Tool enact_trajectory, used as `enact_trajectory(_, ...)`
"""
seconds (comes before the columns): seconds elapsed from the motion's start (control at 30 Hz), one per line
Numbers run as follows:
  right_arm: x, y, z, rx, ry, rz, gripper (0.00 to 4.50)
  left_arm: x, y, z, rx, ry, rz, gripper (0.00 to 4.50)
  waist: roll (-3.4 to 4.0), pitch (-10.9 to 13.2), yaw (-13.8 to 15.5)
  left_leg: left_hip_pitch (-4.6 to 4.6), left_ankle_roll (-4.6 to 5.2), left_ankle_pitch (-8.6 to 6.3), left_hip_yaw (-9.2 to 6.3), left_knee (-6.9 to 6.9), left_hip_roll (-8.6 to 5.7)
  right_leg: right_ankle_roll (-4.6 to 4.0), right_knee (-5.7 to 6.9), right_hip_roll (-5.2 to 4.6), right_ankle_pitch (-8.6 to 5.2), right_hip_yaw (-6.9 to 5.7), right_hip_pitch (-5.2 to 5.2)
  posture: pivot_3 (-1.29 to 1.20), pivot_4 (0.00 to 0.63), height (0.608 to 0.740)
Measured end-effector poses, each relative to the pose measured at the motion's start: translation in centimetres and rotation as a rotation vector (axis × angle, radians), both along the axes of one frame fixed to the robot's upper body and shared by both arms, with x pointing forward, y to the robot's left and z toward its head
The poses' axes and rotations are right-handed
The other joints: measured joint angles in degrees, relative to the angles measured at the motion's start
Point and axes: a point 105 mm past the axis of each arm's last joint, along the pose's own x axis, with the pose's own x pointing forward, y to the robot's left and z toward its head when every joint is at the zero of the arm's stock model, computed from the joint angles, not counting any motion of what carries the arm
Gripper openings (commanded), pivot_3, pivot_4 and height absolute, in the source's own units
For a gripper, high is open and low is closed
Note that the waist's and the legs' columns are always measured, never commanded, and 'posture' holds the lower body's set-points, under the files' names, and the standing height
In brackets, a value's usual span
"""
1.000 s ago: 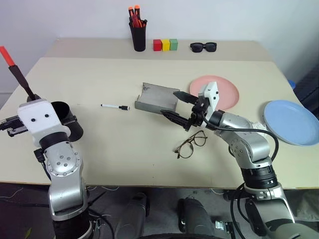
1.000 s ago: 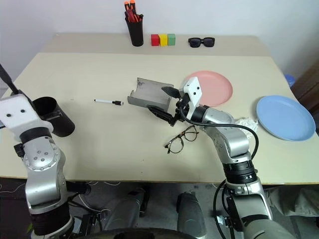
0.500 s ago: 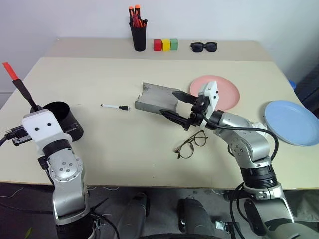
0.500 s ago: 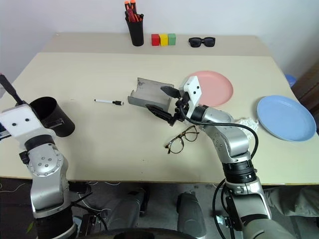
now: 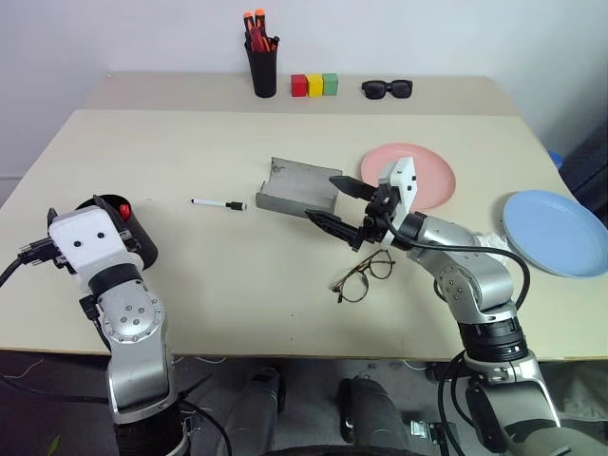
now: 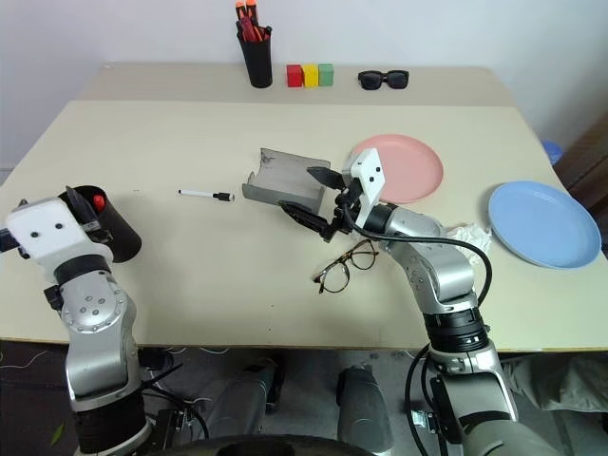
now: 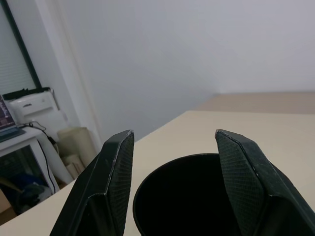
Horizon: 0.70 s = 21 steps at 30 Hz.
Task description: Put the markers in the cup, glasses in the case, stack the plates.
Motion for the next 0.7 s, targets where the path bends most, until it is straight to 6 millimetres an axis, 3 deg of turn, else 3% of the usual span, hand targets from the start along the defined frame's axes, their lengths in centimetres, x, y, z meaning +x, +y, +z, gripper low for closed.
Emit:
enact_trajectory(0.13,0.0,0.0,0.0,0.001,-0.003,-0.001,4.50,1.3,-1.3,1.8,0.012,-0.048,-0.099,2.64,-0.01,0.0,0.2,-0.08,0.00,0.00,0.01,0.00,0.00,0.00,-0.02,0.00,-0.01,-0.05,-0.01,0.00,0.150,0.740)
enact_trajectory(0.23,0.1,-0.1,0.1,0.004,-0.008,-0.004,4.50,3.9,-5.1,5.0,0.022,-0.104,-0.334,3.48,-0.01,0.0,0.4,-0.12,0.00,0.00,0.01,0.01,-0.07,-0.02,-0.16,0.00,0.02,-0.12,0.02,0.00,0.150,0.740)
enact_trajectory(0.3,0.2,-0.2,0.0,0.006,-0.004,-0.010,4.50,5.5,-7.9,5.9,-0.010,-0.081,-0.478,4.38,0.00,0.0,0.0,-0.08,0.00,0.00,0.02,0.01,-0.09,0.03,-0.36,0.00,0.02,-0.10,0.19,0.00,0.150,0.740)
enact_trajectory(0.4,0.6,-0.7,-0.1,0.013,0.001,-0.031,4.50,7.2,-9.7,4.6,-0.109,0.027,-0.553,4.45,0.01,0.0,-0.9,-0.03,0.14,0.08,-0.02,-0.09,-0.09,0.22,-0.49,0.05,0.17,-0.03,0.19,0.00,0.150,0.740)
enact_trajectory(0.53,0.8,-1.1,0.1,0.018,-0.007,-0.049,4.50,10.1,-9.9,1.3,-0.441,0.257,-0.404,4.45,-0.04,0.0,-0.9,-0.07,0.18,0.10,-0.20,-0.13,-0.08,0.67,-0.43,0.17,0.05,-0.23,0.23,0.00,0.150,0.740)
enact_trajectory(0.7,0.8,-1.3,-0.2,0.016,-0.002,-0.071,4.50,11.1,-7.9,-1.4,-0.619,0.439,-0.208,4.45,-0.05,0.0,-1.4,-0.04,0.16,0.11,-0.19,-0.13,-0.09,0.68,-0.40,0.16,0.05,-0.20,0.22,0.00,0.150,0.740)
